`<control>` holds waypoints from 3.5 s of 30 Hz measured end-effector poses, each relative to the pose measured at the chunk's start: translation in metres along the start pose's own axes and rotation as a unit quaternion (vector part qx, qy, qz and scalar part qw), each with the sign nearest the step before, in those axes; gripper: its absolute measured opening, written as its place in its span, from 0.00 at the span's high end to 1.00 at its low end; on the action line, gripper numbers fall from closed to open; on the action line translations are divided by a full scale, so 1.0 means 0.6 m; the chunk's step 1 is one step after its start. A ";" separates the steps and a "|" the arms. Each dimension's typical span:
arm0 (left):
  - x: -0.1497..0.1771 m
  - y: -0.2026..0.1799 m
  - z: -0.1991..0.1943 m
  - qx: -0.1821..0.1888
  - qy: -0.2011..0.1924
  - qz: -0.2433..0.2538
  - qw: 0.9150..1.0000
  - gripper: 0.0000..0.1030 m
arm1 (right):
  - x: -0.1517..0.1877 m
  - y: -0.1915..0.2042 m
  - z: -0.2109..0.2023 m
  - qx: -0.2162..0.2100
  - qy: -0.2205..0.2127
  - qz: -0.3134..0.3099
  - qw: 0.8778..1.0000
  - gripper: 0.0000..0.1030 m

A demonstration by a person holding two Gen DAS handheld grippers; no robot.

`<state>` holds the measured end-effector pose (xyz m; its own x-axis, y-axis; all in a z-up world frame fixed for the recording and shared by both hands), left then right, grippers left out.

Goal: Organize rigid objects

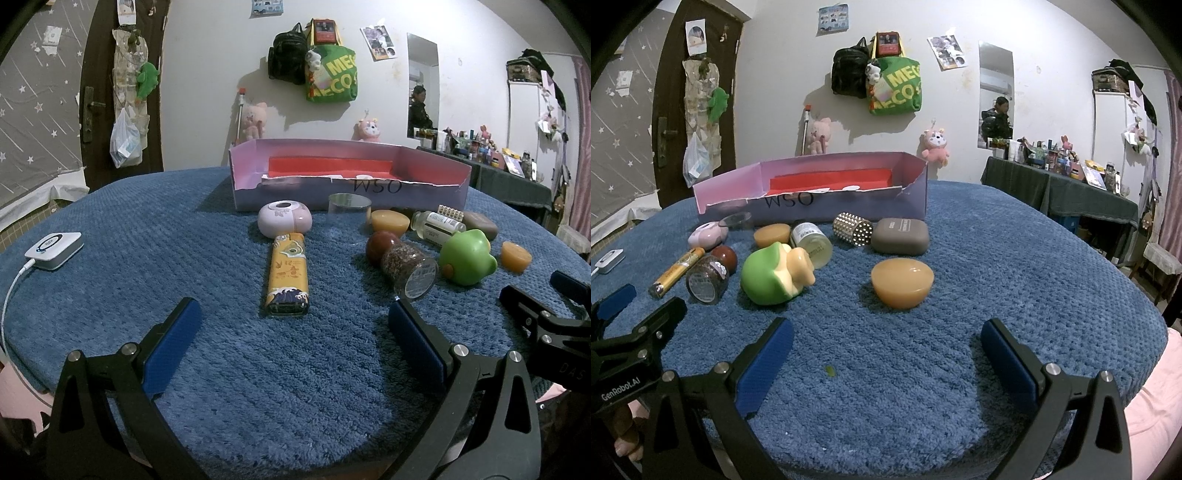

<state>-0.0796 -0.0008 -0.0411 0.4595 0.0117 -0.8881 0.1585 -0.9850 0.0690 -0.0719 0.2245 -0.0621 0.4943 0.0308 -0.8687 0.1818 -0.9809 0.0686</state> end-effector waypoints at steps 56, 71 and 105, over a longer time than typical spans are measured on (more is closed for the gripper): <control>-0.054 0.011 0.015 0.006 0.016 -0.011 1.000 0.00 | -0.060 -0.011 -0.004 0.006 -0.017 0.001 1.000 0.00; -0.055 0.027 0.092 0.006 0.172 0.028 0.985 0.00 | -0.064 -0.050 0.067 -0.004 0.112 0.019 0.994 0.00; -0.117 0.007 0.067 0.060 0.147 0.039 0.987 0.79 | -0.136 -0.020 0.047 -0.071 0.083 0.001 0.994 0.61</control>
<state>-0.1462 -0.0124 0.0034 0.7027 -0.0324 -0.7108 0.0157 -0.9980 0.0610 -0.1381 0.2281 -0.0060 0.6257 0.0723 -0.7767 0.2932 -0.9445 0.1483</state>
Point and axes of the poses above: each gripper's, at about its wrist camera, not at the fingertips, and z roughly the way its jaws point, y to its left, x to its underside, the point moved 9 cm from there along z, roughly the way its jaws point, and after that the axes turned 10 degrees about -x, right-handed, at the moved point
